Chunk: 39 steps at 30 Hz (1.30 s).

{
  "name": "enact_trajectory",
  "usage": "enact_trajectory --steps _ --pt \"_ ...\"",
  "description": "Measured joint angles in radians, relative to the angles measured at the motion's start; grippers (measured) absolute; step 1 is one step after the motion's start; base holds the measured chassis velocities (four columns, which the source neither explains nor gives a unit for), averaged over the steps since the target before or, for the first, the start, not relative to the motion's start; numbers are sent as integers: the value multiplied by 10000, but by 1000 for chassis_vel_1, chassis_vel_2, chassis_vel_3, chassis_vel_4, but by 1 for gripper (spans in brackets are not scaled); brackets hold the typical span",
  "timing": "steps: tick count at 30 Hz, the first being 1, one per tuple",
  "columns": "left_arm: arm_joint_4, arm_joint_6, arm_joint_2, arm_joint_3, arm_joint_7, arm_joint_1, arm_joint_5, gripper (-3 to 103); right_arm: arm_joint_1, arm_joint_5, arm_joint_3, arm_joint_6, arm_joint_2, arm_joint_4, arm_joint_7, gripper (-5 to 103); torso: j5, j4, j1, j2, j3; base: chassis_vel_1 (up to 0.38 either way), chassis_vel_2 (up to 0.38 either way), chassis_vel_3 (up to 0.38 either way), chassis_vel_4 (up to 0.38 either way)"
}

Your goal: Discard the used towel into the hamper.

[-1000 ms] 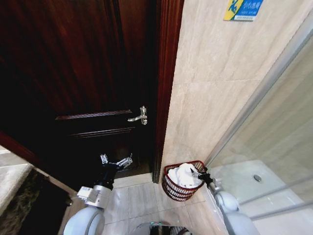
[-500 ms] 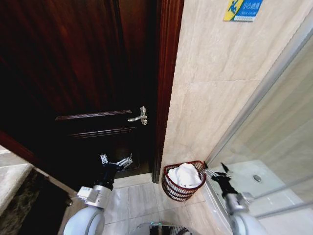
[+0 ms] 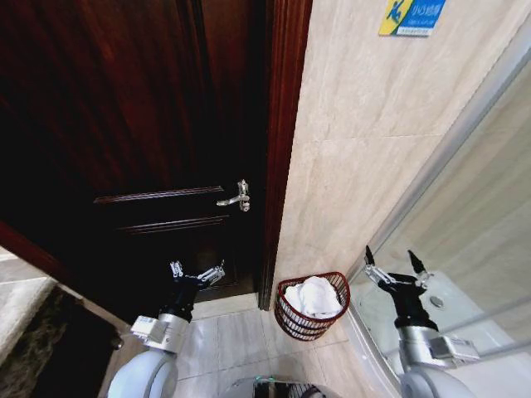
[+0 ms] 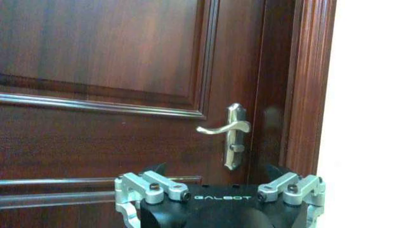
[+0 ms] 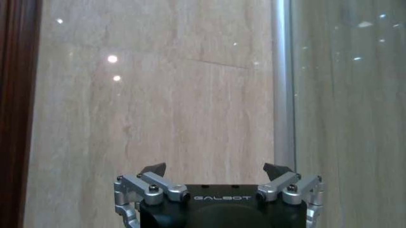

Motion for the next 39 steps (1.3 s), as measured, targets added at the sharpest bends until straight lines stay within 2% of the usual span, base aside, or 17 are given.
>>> enact_trajectory --steps 6,11,23,26,30,33,39 --pt "0 0 0 0 0 0 0 100 165 -193 -658 -65 2 54 386 100 0 0 0 0 0 0 0 0 0" --pt "0 0 0 0 0 0 0 100 -113 -650 -1211 74 4 141 259 100 0 0 1 0 0 0 0 0 0" --pt "0 0 0 0 0 0 0 100 -1142 -236 -1221 411 28 741 -89 100 0 0 0 0 0 0 0 0 0" --pt "0 0 0 0 0 0 0 100 -1642 217 -957 637 -184 804 -91 100 0 0 0 0 -1 0 0 0 0" --pt "0 0 1 0 0 0 0 100 -1884 462 -769 603 -348 805 -26 100 0 -1 0 0 0 0 0 0 0" --pt "0 0 0 0 0 0 0 100 -2162 561 -629 602 -495 806 327 100 1 -1 0 0 0 0 0 0 0" --pt "0 0 0 0 0 1 0 100 -2317 485 -882 310 -689 805 401 100 1 0 0 0 0 0 0 0 0"
